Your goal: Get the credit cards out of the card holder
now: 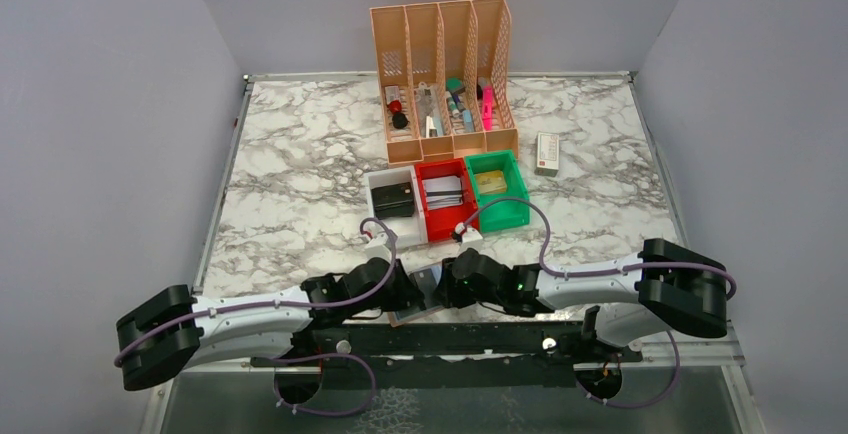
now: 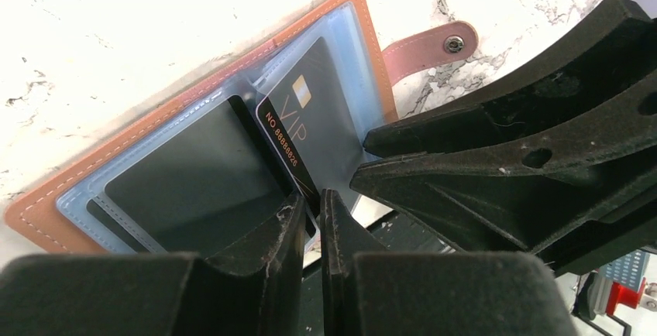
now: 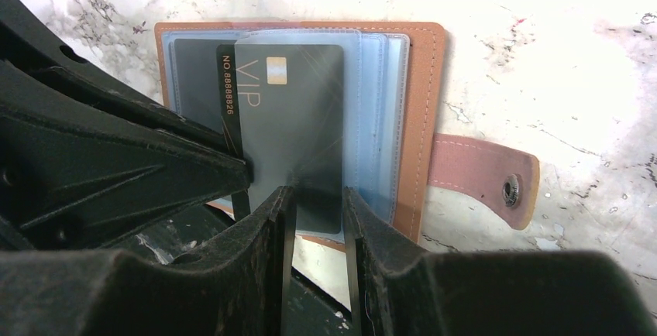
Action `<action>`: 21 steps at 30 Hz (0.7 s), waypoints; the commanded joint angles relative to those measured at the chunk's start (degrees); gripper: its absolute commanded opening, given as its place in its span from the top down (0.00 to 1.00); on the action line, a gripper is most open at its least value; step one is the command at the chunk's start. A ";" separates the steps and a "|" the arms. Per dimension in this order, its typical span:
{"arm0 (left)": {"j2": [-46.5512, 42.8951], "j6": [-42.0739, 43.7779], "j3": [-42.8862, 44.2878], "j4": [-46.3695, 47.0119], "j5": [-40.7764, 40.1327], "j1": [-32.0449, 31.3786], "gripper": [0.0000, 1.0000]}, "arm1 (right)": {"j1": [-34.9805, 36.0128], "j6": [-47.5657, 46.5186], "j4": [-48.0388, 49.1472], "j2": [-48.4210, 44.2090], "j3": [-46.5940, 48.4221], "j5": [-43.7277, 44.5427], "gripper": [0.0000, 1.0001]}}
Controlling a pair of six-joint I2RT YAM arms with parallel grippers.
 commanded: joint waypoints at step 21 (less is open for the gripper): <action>-10.74 -0.29 0.68 -11.11 -3.38 -0.26 1.00 | 0.01 -0.15 -6.16 0.81 -0.34 1.40 0.66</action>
